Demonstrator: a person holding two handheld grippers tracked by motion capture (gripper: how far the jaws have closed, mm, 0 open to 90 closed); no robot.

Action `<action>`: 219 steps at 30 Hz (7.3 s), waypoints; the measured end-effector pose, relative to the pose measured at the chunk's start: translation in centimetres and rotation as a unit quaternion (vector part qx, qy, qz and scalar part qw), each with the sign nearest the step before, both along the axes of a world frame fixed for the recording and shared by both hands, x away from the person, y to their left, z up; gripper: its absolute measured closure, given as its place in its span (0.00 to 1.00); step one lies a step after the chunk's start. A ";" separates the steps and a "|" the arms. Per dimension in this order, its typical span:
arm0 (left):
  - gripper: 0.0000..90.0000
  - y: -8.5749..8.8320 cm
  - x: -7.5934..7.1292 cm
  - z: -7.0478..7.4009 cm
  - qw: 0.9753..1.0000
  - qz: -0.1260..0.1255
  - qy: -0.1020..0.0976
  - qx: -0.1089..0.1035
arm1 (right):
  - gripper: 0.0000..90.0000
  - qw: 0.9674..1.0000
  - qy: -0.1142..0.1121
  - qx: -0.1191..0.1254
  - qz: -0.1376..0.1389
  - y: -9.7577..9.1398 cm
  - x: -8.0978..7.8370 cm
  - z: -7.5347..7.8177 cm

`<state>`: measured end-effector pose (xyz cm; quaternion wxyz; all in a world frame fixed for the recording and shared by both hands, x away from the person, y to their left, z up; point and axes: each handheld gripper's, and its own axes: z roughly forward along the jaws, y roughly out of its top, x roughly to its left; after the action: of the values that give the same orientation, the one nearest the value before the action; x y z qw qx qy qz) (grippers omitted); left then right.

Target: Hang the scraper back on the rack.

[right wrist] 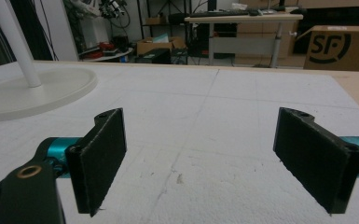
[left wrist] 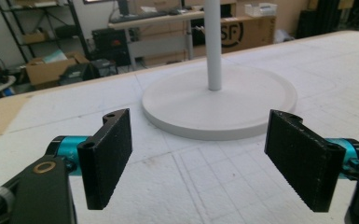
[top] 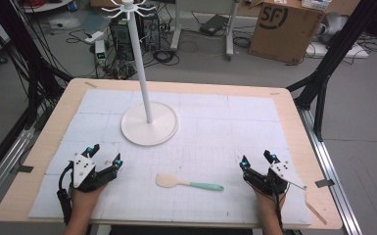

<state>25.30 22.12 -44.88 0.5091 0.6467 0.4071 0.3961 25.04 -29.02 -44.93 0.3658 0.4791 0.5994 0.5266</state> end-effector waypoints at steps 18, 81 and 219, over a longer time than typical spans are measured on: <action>0.31 -1.8 0.4 0.5 0.984 -0.176 0.026 0.002 | 0.19 1.000 0.000 0.002 0.013 -0.1 0.0 0.0; 0.52 -16.8 4.9 0.1 0.822 -0.507 0.191 0.177 | 0.19 1.000 -0.002 -0.003 0.016 0.0 0.1 0.0; 0.90 -11.3 3.0 0.5 0.942 -0.319 0.097 0.036 | 0.20 1.000 -0.002 -0.004 0.019 0.0 0.0 0.0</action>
<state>28.34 10.78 -44.42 0.5434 0.7957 0.2123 0.1631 25.07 -29.02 -44.94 0.3590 0.4652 0.6094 0.5323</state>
